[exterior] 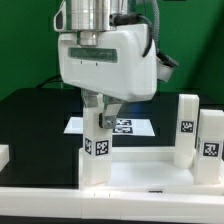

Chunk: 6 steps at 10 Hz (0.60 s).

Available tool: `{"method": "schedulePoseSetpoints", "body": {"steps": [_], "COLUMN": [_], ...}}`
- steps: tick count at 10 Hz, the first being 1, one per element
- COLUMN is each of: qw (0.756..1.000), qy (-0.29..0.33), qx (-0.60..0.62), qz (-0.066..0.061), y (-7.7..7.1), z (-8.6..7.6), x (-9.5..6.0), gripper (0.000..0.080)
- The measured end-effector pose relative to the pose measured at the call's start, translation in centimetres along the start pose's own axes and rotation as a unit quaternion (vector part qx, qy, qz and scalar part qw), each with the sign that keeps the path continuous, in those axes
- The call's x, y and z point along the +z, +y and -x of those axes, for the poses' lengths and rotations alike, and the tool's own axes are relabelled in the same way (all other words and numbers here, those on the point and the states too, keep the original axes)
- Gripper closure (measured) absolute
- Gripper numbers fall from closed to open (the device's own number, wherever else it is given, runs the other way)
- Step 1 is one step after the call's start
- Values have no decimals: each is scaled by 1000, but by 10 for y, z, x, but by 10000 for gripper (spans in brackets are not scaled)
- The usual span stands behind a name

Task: Assemble desk

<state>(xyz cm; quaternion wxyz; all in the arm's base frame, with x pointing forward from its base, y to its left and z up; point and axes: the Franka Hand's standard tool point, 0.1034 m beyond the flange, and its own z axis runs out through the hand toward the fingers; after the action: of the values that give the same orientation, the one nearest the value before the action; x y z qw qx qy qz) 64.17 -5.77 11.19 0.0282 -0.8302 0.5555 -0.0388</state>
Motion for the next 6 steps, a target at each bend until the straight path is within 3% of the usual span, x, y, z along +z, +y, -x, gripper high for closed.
{"method": "schedulePoseSetpoints", "body": {"steps": [4,5,6], "qw": [1000,1000,999], "qy": [-2,-2,-2], "qx": [-1,-15,-41], "qz": [-1,0,0], "y": [0,1,1], "z": [0,0,0], "x": [0,0,0], "gripper": [509,330,330]}}
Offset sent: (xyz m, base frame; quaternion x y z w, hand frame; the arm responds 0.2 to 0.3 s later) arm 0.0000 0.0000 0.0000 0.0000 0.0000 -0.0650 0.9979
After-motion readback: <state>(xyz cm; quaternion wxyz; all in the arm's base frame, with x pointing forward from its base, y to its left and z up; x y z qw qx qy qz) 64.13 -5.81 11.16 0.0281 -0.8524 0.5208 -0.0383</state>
